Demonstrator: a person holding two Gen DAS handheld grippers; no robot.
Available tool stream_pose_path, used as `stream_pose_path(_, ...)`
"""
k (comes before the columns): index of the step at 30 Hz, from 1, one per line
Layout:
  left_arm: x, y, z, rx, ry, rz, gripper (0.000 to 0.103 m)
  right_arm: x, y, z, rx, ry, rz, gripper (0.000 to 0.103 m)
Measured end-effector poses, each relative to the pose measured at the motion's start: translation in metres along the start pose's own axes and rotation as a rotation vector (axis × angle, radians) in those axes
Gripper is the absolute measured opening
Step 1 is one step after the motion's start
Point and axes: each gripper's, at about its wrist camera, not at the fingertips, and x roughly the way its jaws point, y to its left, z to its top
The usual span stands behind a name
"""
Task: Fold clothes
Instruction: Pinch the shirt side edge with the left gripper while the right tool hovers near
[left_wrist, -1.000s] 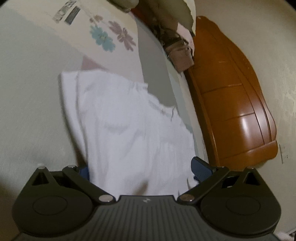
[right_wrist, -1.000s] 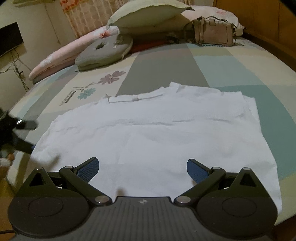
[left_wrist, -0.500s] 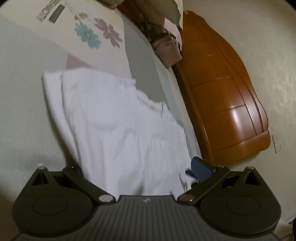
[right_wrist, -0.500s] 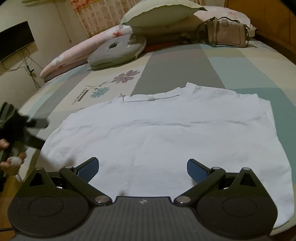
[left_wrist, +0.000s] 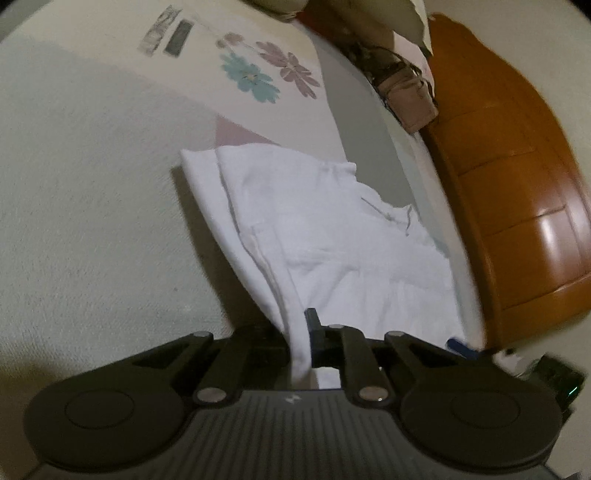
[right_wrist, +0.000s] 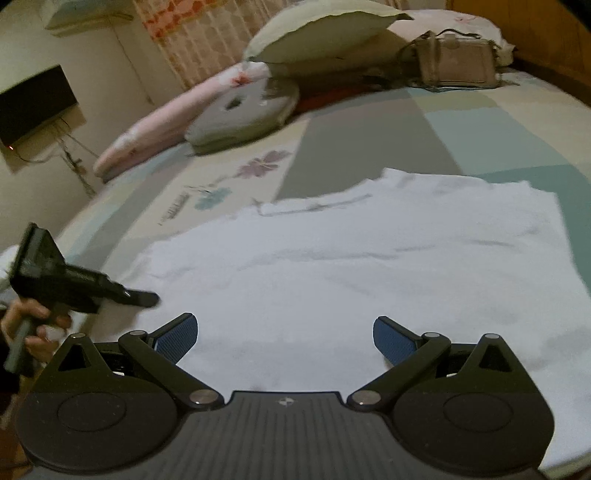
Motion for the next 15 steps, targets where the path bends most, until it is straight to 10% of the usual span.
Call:
stream_pose_path(7,0.0,-0.009,-0.001,0.058,-0.011,0.055,0.012,0.038,0.017,0.019,0.104,0.023,0.113,0.103)
stream_pose_path(15,0.002,-0.01,-0.002,0.08,-0.02,0.055,0.012,0.075,0.031,0.024,0.069,0.064,0.033,0.103)
